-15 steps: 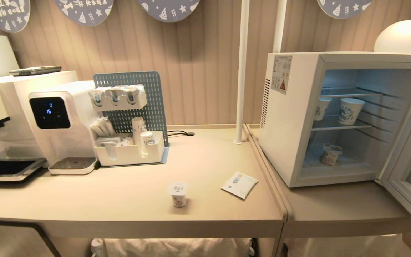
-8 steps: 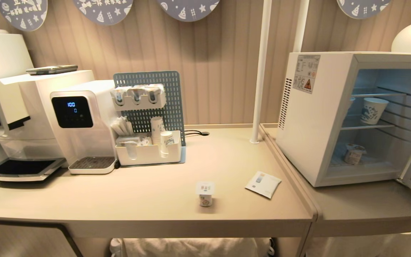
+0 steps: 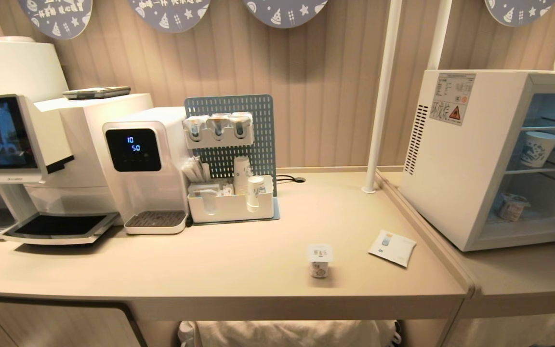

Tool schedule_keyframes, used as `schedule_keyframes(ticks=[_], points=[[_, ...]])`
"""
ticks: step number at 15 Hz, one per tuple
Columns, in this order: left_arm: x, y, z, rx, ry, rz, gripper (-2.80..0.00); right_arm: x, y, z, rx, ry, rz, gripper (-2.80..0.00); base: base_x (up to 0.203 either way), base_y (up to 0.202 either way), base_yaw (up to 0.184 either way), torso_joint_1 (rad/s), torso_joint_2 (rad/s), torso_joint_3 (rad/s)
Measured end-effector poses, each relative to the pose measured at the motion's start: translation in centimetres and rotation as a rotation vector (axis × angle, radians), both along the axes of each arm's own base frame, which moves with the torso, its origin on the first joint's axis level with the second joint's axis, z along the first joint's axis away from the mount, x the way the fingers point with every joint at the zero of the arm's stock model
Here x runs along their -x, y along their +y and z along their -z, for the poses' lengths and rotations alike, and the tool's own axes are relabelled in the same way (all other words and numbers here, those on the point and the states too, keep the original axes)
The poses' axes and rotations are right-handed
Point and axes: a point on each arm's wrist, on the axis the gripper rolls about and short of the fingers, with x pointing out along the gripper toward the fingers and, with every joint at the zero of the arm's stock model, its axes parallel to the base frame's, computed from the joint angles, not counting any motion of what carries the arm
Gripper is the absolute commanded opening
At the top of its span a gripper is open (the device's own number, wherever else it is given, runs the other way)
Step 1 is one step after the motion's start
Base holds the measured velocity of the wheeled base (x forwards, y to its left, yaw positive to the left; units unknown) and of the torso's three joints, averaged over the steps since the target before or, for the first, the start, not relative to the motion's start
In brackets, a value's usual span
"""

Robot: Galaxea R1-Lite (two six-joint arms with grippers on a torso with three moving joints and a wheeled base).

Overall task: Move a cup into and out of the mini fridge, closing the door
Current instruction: Put the yoghurt in the freezer

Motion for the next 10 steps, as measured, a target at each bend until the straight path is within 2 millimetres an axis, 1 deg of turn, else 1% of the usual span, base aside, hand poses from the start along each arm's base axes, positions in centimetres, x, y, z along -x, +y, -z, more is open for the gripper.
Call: schedule_keyframes(ticks=[5, 6, 10], points=[[0.0, 0.0, -0.01, 0.001, -0.001, 0.0, -2.8, 0.0, -0.01, 0.03, -0.004, 0.004, 0.001, -2.8, 0.0, 0.183, 0.001, 0.002, 0.0, 0.002], [0.0, 0.0, 0.0, 0.001, 0.0, 0.001, -2.8, 0.0, 0.0, 0.03, -0.004, 0.003, 0.003, -2.8, 0.0, 0.099, 0.001, -0.001, 0.0, 0.002], [0.0, 0.0, 0.0, 0.001, 0.0, 0.001, -2.8, -0.16, -0.01, -0.01, -0.007, 0.054, 0.008, -2.8, 0.0, 0.0, 0.0, 0.0, 0.0, 0.0]])
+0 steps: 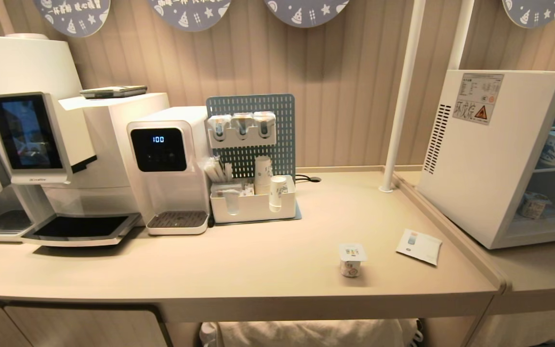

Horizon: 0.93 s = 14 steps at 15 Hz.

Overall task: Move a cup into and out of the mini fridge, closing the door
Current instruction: Put the yoghurt in the freezer

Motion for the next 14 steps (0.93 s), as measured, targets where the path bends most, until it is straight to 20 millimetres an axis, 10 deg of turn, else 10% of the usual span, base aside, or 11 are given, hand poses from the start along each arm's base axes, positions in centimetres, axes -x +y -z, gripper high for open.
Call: schedule_keyframes(ticks=[2, 7, 8, 14], points=[[0.0, 0.0, 0.0, 0.0, -0.002, -0.002, -2.8, -0.1, 0.0, -0.8, -0.013, 0.017, 0.005, -2.8, 0.0, 0.0, 0.0, 0.0, 0.0, 0.0], [0.0, 0.0, 0.0, 0.001, -0.001, -0.002, -2.8, -0.2, 0.0, -9.8, -0.123, -0.066, 0.021, -2.8, 0.0, 0.0, 0.0, 0.0, 0.0, 0.0], [0.0, 0.0, 0.0, 0.001, -0.001, -0.002, -2.8, -1.5, 0.0, -10.6, -0.132, -0.013, 0.026, 0.0, 0.0, 0.0, 0.0, 0.0, 0.0, 0.0], [0.5, 0.0, -1.6, 0.002, -0.06, -0.002, -2.8, -15.4, 0.2, -9.1, -0.122, 0.302, -0.03, 0.0, 0.0, 0.0, 0.0, 0.0, 0.0, 0.0]])
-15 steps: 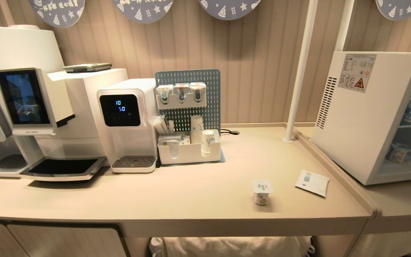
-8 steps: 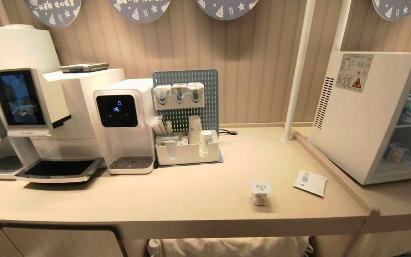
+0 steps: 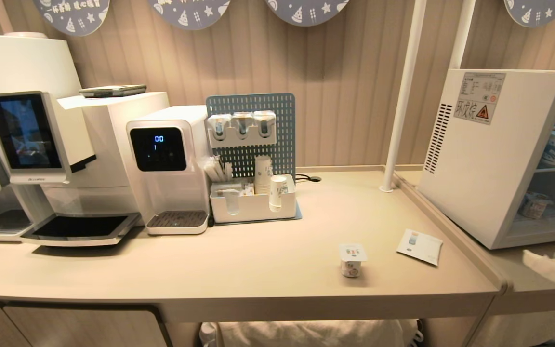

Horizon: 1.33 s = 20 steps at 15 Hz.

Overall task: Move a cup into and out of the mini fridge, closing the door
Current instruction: Put the yoghurt in the freezer

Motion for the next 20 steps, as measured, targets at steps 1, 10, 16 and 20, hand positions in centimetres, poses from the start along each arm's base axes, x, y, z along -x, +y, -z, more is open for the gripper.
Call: schedule_keyframes(ticks=[1, 10, 16, 20], points=[[0.8, 0.0, -2.0, 0.0, -0.076, 0.0, -2.8, -2.0, 0.1, 1.3, -0.005, 0.028, -0.043, 0.0, 0.0, 0.0, 0.0, 0.0, 0.0, 0.0], [-0.3, 0.0, 1.1, 0.0, 0.039, 0.0, -2.8, -12.5, 2.9, 11.9, -0.031, -0.021, -0.259, 0.0, 0.0, 0.0, 0.0, 0.0, 0.0, 0.0], [-0.5, 0.0, 1.6, 0.0, 0.058, 0.0, -2.8, -13.4, 7.0, 15.9, -0.022, 0.043, -0.381, 0.0, 0.0, 0.0, 0.0, 0.0, 0.0, 0.0], [-0.5, 0.0, 1.6, 0.0, 0.058, 0.0, -2.8, -14.8, 7.6, 17.5, -0.012, 0.07, -0.366, 0.0, 0.0, 0.0, 0.0, 0.0, 0.0, 0.0]])
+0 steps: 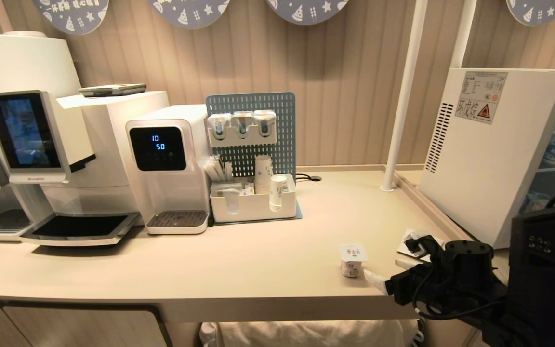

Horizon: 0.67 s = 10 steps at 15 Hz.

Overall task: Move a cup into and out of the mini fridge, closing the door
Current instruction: Put the yoghurt in the freezer

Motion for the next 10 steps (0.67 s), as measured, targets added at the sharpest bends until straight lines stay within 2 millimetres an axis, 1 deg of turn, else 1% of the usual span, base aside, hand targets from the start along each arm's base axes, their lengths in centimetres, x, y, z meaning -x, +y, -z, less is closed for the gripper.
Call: schedule_keyframes(ticks=[5, 10], points=[[0.0, 0.0, 0.0, 0.001, 0.0, -0.001, -2.8, -1.9, 0.7, 1.2, 0.023, 0.01, 0.028, 0.0, 0.0, 0.0, 0.0, 0.0, 0.0, 0.0], [0.0, 0.0, 0.0, 0.0, 0.0, -0.001, -2.8, -3.9, 1.6, 0.9, 0.035, 0.005, 0.035, 0.0, 0.0, 0.0, 0.0, 0.0, 0.0, 0.0]])
